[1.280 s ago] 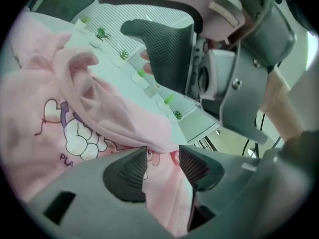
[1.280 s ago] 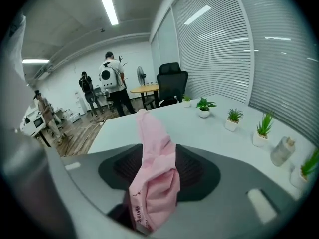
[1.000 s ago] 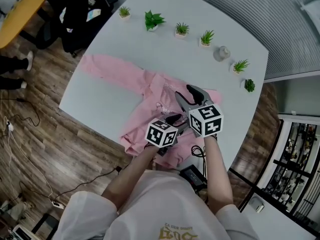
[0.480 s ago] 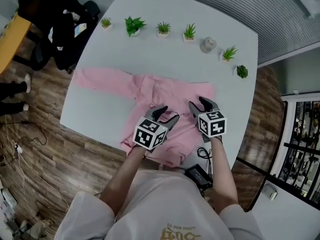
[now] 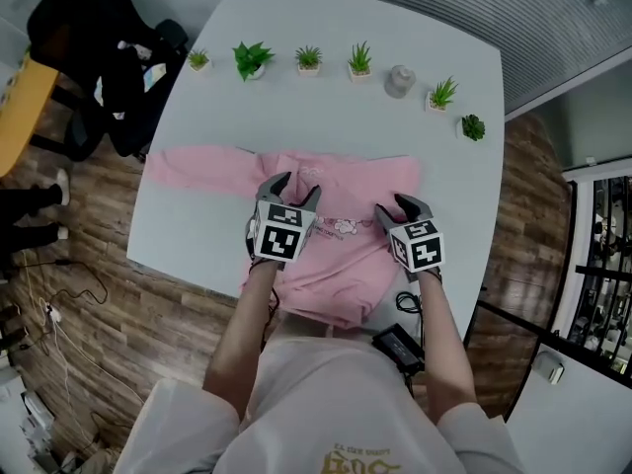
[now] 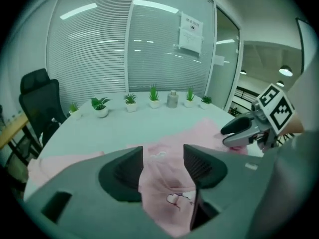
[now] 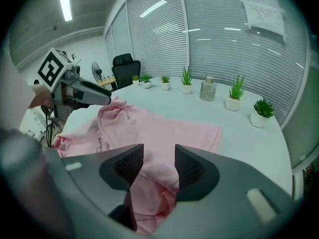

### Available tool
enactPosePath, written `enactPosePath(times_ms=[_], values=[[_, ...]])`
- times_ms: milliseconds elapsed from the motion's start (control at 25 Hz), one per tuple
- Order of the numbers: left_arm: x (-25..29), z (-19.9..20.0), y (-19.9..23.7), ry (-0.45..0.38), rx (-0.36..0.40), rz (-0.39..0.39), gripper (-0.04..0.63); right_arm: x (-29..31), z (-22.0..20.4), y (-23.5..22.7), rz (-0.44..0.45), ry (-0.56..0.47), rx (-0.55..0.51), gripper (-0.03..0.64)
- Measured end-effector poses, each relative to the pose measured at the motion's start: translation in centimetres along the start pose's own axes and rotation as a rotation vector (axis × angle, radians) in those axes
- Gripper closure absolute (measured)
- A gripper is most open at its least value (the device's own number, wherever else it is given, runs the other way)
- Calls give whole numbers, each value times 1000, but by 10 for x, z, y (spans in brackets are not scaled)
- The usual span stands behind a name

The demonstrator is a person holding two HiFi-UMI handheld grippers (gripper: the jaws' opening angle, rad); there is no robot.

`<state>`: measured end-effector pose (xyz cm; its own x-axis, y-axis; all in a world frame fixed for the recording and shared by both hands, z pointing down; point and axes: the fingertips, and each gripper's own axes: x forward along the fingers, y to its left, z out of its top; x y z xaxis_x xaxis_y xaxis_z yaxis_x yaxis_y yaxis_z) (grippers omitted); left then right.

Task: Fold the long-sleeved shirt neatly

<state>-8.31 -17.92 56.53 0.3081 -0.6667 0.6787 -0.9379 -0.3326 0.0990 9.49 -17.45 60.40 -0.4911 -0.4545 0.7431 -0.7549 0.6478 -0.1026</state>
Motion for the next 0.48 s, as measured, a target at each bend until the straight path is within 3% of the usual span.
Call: enactPosePath(times_ms=[120, 240, 360, 480], values=[[15, -4, 24, 39, -7, 99, 310, -4, -2, -2, -13, -4, -7, 419], [30, -17, 41, 106, -31, 151, 299, -7, -6, -1, -15, -2, -9, 420], [36, -25, 50, 150, 18, 192, 405, -9, -6, 1, -5, -11, -13, 426], [31, -16, 52, 99, 28, 225, 511, -9, -6, 0, -5, -14, -21, 430]])
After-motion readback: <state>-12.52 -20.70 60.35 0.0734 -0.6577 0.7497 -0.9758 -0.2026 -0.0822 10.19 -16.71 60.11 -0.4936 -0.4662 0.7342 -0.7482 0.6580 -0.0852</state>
